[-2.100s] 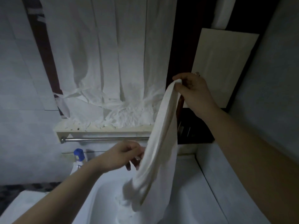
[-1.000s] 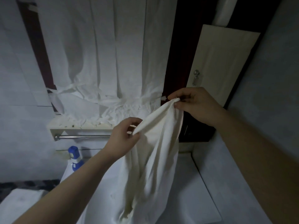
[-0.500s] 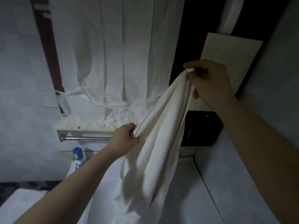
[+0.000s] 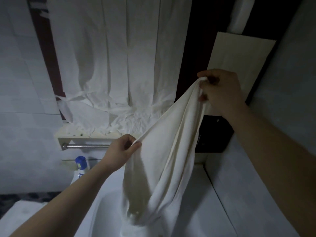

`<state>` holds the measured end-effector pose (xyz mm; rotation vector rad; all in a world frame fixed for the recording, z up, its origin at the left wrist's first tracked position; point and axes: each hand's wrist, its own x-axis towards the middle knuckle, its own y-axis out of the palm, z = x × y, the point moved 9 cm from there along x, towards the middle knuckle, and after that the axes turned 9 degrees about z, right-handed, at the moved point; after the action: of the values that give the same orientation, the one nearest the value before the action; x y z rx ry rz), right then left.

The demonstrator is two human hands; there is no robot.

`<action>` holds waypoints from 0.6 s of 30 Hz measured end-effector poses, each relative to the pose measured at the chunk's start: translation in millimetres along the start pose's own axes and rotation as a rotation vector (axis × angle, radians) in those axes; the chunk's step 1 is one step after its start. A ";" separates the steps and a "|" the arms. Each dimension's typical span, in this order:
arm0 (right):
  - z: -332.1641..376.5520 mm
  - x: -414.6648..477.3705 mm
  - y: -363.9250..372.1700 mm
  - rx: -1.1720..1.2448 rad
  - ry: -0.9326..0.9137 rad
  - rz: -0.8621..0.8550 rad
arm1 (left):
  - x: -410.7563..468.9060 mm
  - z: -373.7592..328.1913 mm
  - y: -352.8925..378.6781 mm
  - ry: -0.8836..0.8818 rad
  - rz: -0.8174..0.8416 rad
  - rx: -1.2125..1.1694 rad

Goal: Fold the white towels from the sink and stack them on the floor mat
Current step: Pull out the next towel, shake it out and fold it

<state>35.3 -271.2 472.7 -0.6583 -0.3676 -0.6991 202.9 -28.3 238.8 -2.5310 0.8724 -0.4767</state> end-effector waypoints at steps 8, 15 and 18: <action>68.2 16.5 -50.6 -0.029 -0.242 -0.326 | 5.1 -10.0 1.7 -0.061 -0.095 0.228; -3.6 -2.4 11.3 -0.259 0.024 0.049 | -7.3 70.1 14.5 -0.292 0.015 0.354; -49.0 -16.7 36.8 -0.234 0.107 0.144 | -20.2 104.3 22.1 -0.375 0.081 0.369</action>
<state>53.5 -274.6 412.0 -0.8568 -0.1388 -0.6420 223.1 -2.5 135.3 -2.1401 0.6698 -0.1135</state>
